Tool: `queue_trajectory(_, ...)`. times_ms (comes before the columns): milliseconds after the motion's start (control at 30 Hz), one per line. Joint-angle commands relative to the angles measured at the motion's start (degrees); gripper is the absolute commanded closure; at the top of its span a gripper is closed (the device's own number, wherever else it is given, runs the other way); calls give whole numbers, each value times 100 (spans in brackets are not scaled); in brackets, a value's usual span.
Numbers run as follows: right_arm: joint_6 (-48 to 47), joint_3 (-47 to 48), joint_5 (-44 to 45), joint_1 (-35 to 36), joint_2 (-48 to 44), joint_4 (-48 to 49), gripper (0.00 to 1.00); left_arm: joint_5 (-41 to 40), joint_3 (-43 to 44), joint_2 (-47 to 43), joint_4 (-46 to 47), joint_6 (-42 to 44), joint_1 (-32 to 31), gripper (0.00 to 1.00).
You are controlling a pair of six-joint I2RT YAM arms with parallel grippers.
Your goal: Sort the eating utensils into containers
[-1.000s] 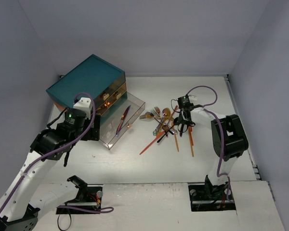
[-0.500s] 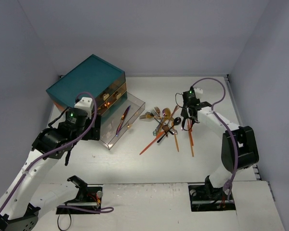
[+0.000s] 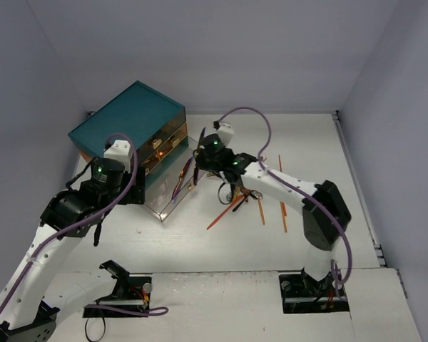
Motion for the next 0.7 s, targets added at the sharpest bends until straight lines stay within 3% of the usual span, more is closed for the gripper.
queue_trajectory(0, 749, 885, 508, 520, 658, 886, 100, -192, 310, -85, 59, 114, 48, 26)
queue_trajectory(167, 1351, 1609, 847, 823, 1800, 914, 97, -50, 277, -186, -2, 30, 48, 26)
queue_trajectory(233, 1391, 1850, 847, 863, 2139, 907, 89, -10, 284, -252, -49, 11, 48, 26)
queue_trajectory(333, 1222, 1986, 891, 929, 2279, 901, 66, 26, 258, -362, -122, -15, 48, 26)
queue_trajectory(533, 623, 1422, 1283, 937, 1434, 864, 46, 154, 184, -432, -190, 16, 48, 26)
queue_trajectory(667, 253, 618, 1751, 924, 562, 653, 45, 460, 152, -333, -140, 120, 48, 26)
